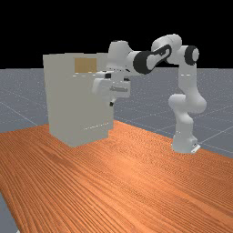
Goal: Close the drawer
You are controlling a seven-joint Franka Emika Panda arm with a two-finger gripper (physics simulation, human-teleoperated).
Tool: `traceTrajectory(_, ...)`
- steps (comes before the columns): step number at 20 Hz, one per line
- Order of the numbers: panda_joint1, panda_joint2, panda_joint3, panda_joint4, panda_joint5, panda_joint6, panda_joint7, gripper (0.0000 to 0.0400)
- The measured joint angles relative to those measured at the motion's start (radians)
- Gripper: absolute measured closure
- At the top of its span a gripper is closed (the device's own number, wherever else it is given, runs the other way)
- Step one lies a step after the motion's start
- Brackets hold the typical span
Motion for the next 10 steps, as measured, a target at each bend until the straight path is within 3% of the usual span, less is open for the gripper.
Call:
traceTrajectory(1,0.0,-0.039,0.0,-0.034,-0.003,-0.014,0.0,0.0399)
traceTrajectory(2,-0.004,-0.084,-0.01,-0.071,0.091,-0.096,-0.059,0.04)
traceTrajectory(3,0.0,-0.111,-0.001,-0.069,-0.004,-0.24,-0.009,0.04)
traceTrajectory(4,-0.001,-0.194,0.0,-0.157,-0.008,-0.244,-0.007,0.04)
traceTrajectory(6,-0.003,-0.211,-0.001,-0.261,-0.009,-0.106,-0.003,0.04)
traceTrajectory(7,0.007,-0.225,-0.056,-0.316,0.017,0.001,-0.316,0.04)
traceTrajectory(9,-0.056,-0.148,-0.14,-0.223,0.046,-0.017,-0.578,0.04)
traceTrajectory(10,-0.115,-0.035,-0.185,-0.069,0.1,-0.075,-0.888,0.04)
